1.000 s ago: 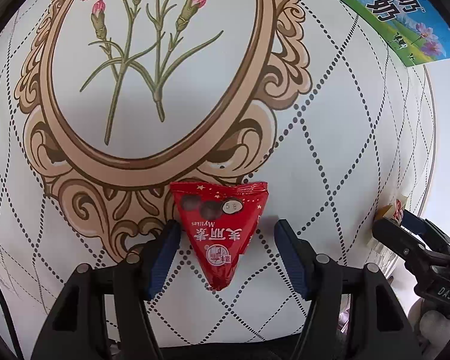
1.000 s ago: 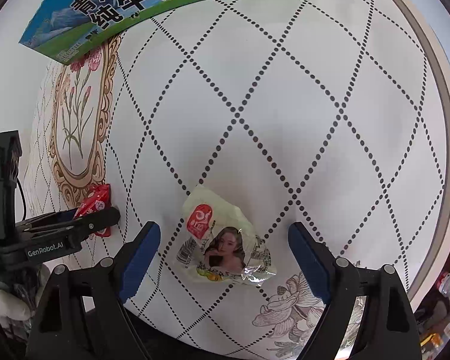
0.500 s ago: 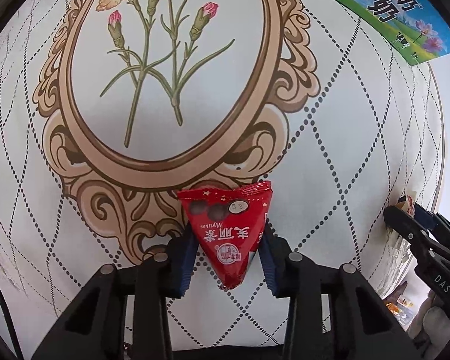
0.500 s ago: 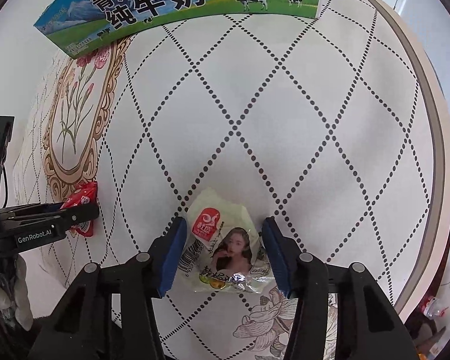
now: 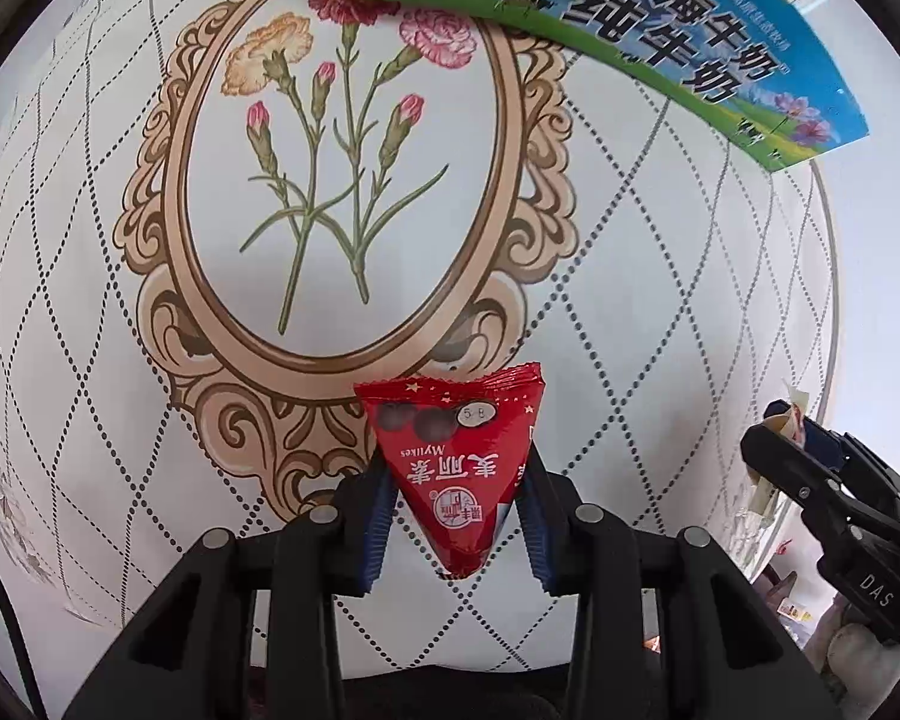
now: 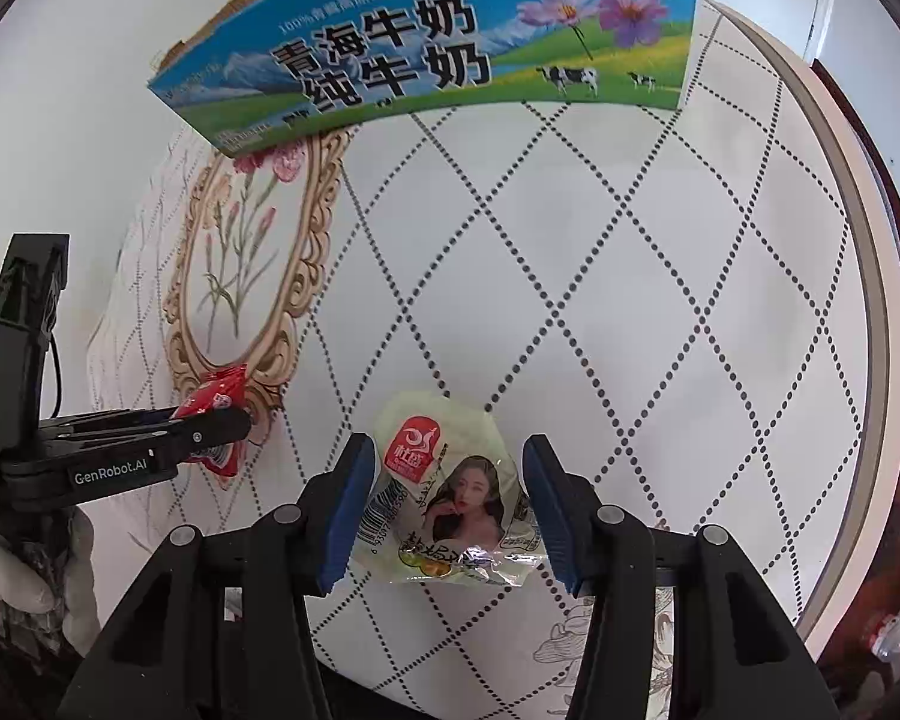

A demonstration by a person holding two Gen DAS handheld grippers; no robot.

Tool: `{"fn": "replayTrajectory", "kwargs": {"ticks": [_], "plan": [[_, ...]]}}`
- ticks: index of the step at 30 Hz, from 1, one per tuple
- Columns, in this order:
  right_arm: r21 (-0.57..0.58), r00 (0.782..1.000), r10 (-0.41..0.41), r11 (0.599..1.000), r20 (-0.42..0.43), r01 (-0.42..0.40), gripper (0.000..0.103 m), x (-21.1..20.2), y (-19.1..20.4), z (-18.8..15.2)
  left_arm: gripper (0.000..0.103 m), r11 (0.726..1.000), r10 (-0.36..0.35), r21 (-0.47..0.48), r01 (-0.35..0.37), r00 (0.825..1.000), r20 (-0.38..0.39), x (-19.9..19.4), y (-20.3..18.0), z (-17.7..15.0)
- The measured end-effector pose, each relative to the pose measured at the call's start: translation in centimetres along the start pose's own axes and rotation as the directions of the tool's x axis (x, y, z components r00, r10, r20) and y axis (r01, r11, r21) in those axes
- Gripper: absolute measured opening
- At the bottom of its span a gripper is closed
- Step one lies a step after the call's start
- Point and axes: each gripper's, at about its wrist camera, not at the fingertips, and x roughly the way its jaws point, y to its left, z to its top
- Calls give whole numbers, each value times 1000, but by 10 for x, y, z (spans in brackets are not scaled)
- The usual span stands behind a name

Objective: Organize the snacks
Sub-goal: 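Carry both packs into the box and open both tools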

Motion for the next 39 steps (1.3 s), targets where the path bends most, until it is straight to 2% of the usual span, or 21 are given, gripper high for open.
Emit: {"fn": "replayTrajectory", "kwargs": {"ticks": [5,9,13,16,18,21,24,27,28,29,30,31,32,33,39], "plan": [[-10,997,52,999,55,-52,54,-30,12,21,34,994,-101,40,99,994,47,-50,-25,24],[-21,990,93,996,110,-92,54,-55,20,48,34,979,-189,89,182,979,74,-90,-53,57],[-49,974,98,995,202,-90,54,-86,23,88,34,971,-213,140,195,968,132,-127,-76,99],[-59,958,84,996,273,-70,54,-107,20,122,34,974,-184,165,154,966,182,-145,-84,131],[-61,946,49,998,320,-31,54,-121,14,146,35,980,-137,169,103,968,208,-150,-86,151],[-50,939,-1,999,345,19,54,-128,2,180,36,988,-22,153,-11,978,209,-145,-83,183],[-28,947,-33,999,318,45,54,-123,-16,208,36,983,84,143,-112,979,187,-126,-72,205],[-6,965,-63,998,254,67,56,-106,-30,223,38,986,107,117,-122,986,126,-107,-65,220],[13,968,-68,998,241,66,59,-99,-36,225,41,987,101,115,-113,989,105,-100,-63,224],[25,972,-73,997,225,69,77,-92,-40,228,43,987,106,114,-116,990,94,-93,-62,225],[36,975,-100,995,198,95,99,-85,-43,232,50,984,119,119,-130,988,97,-89,-63,226],[45,975,-126,992,181,120,103,-78,-45,233,64,981,133,126,-146,985,108,-85,-64,227],[43,976,-141,990,165,136,103,-73,-46,236,74,977,153,131,-167,981,117,-81,-65,228],[41,977,-142,990,161,137,103,-70,-47,236,90,974,169,132,-184,978,120,-78,-66,229],[42,967,-221,975,124,217,103,-53,-46,243,91,977,166,111,-180,978,125,-67,-71,232]]}}
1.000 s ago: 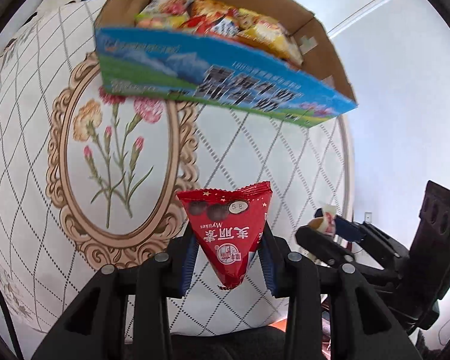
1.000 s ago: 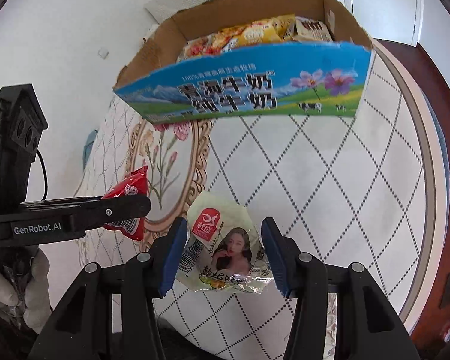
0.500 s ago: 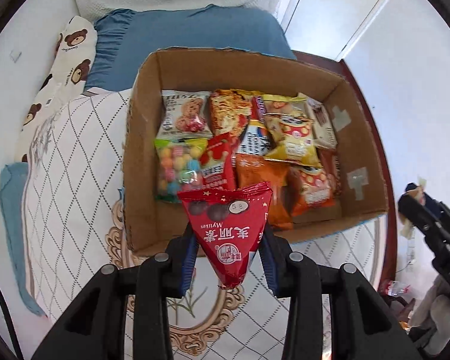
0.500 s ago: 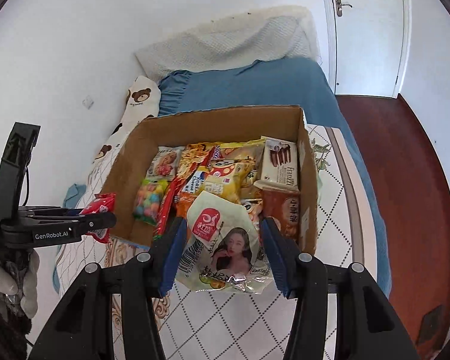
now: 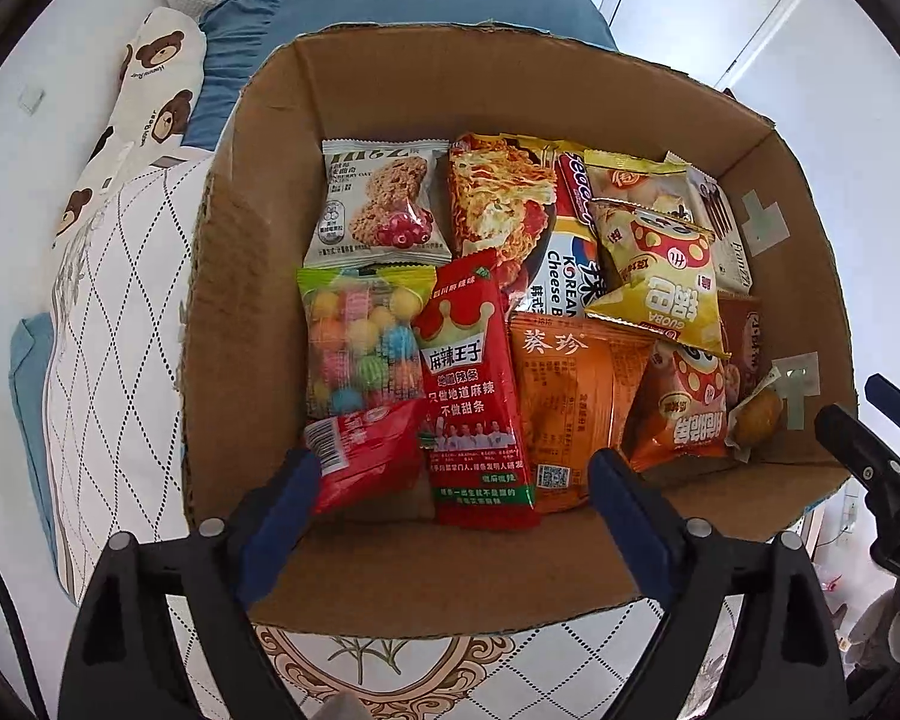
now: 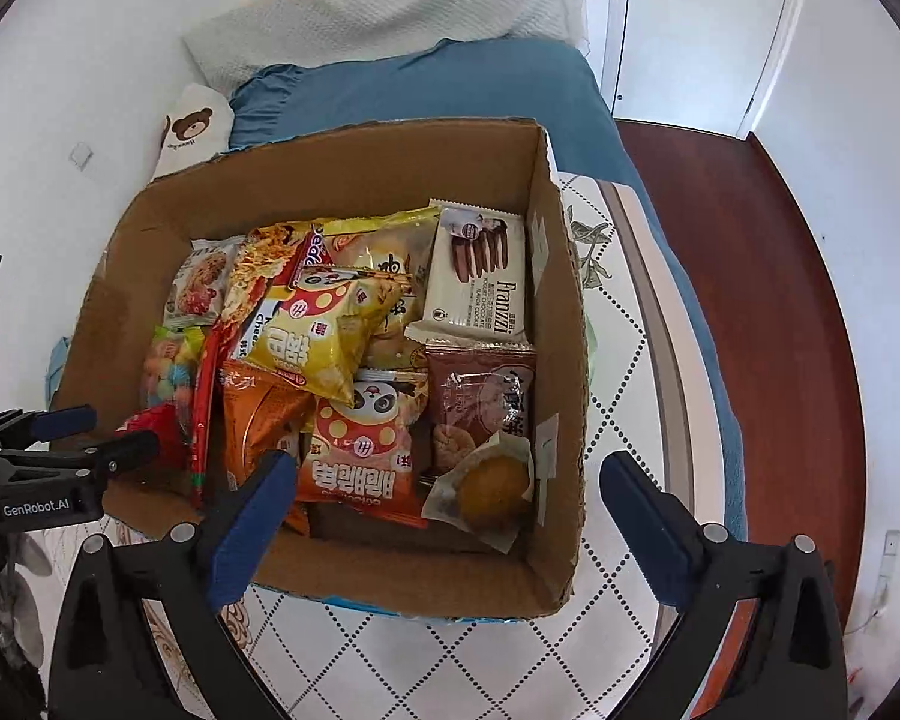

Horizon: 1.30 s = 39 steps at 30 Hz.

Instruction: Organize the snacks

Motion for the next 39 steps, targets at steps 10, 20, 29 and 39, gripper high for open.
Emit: {"fn": "replayTrajectory", "kwargs": {"ticks": [10,20,29,39], "plan": [[27,999,-41,999,-16,41,103,19,1,-4,91,1000,1,-27,0,1000,26,4,-7,-3],[34,996,-28,999,84,26,103,-26,3,-20,91,1000,23,-24,-18,978,206,-47,-9,-25],[6,977,-24,1000,212,23,103,-93,17,-59,91,999,16,-47,2,923,385,-113,-11,-79],[-18,937,-5,1000,349,12,103,-183,32,-115,91,999,8,-42,15,866,500,-171,-18,-152]]}}
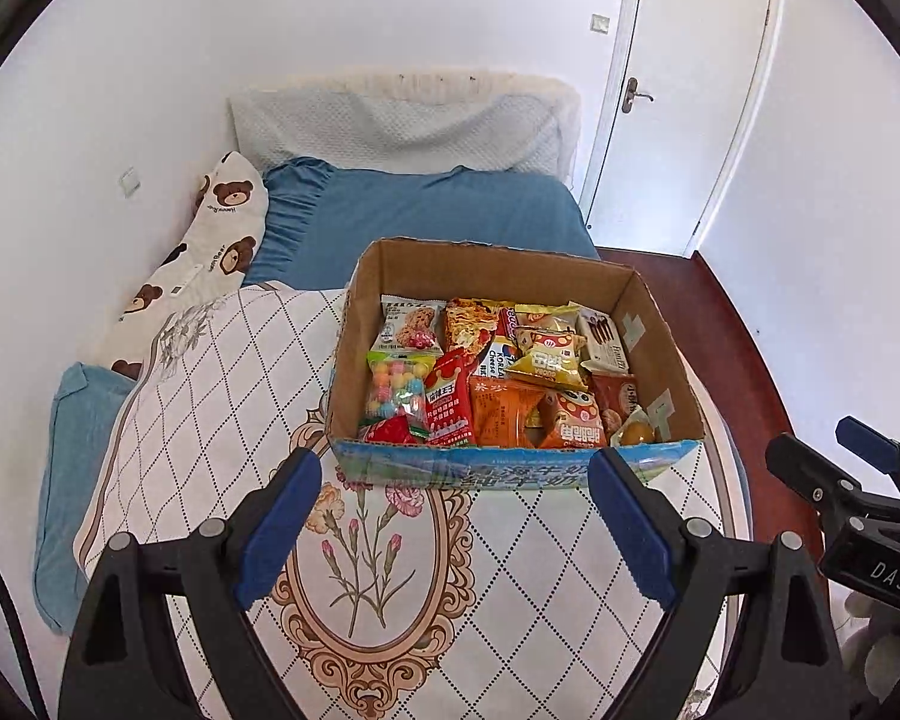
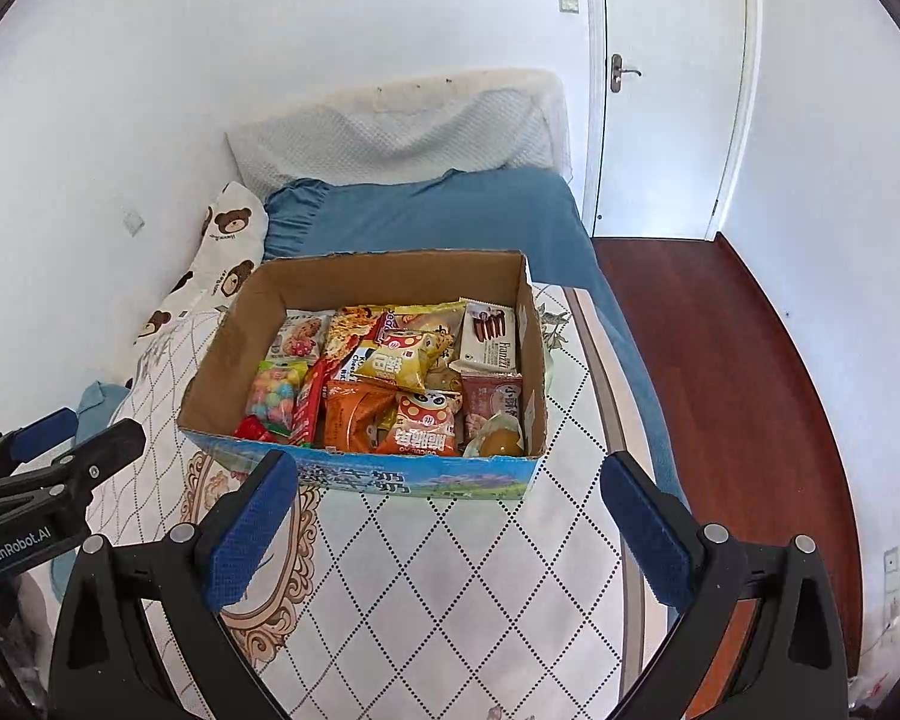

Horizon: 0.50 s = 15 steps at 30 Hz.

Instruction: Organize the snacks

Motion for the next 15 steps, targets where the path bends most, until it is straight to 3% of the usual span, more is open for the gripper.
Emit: {"fn": "replayTrajectory", "kwargs": {"ticks": [9,15], "plan": [[-11,993,-15,1000,118,17,103,-87,13,-26,91,1000,19,17,-21,996,87,-62,-3,-25],[-23,987,-31,999,159,35,103,-124,19,-42,91,999,39,29,-43,991,125,-93,-6,-36]]}}
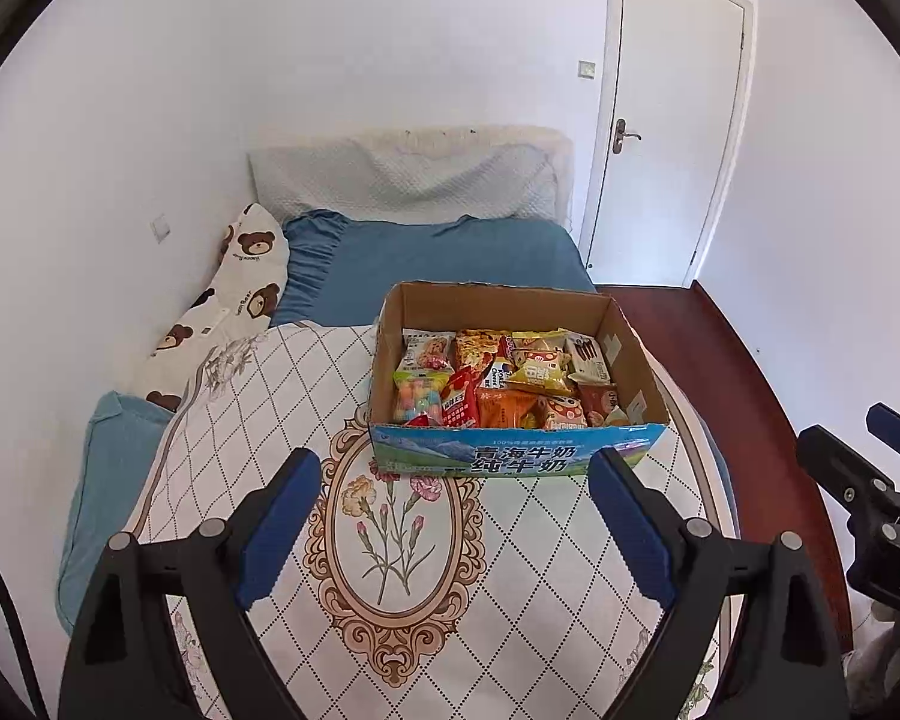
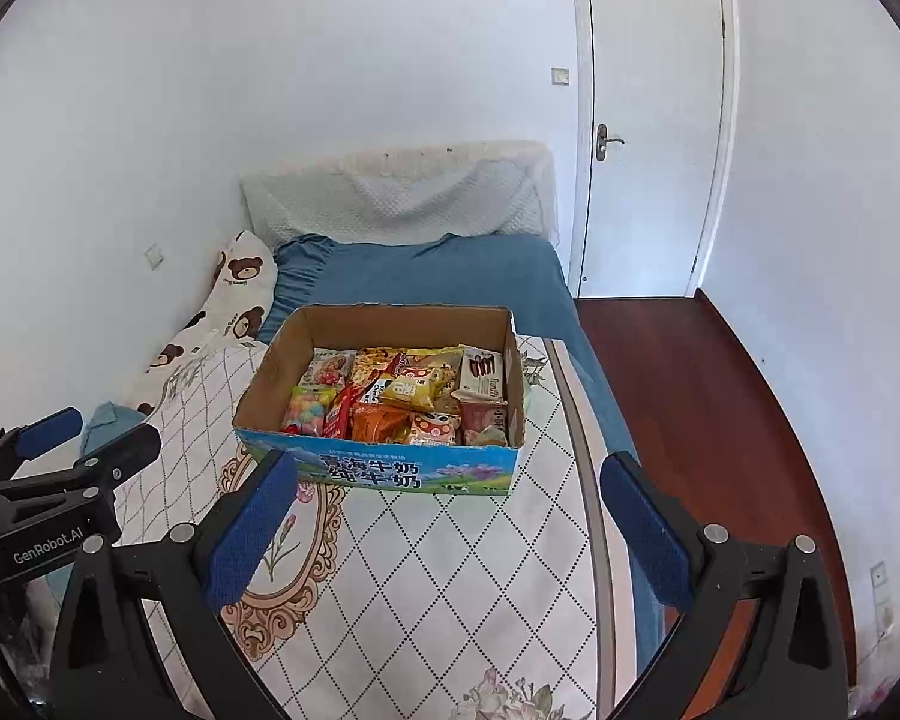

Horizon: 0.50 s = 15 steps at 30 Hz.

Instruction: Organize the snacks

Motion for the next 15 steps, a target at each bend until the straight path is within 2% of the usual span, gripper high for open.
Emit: {"fn": "replayTrajectory", "kwargs": {"ticks": [9,15], "plan": [[-11,1000,-7,1000,22,7,103,-34,1,-9,91,1000,3,22,-3,1000,6,-24,-9,-15],[-4,1000,-6,1000,21,7,103,-29,-1,-10,91,999,23,26,-23,1000,1,-18,-12,-19]]}}
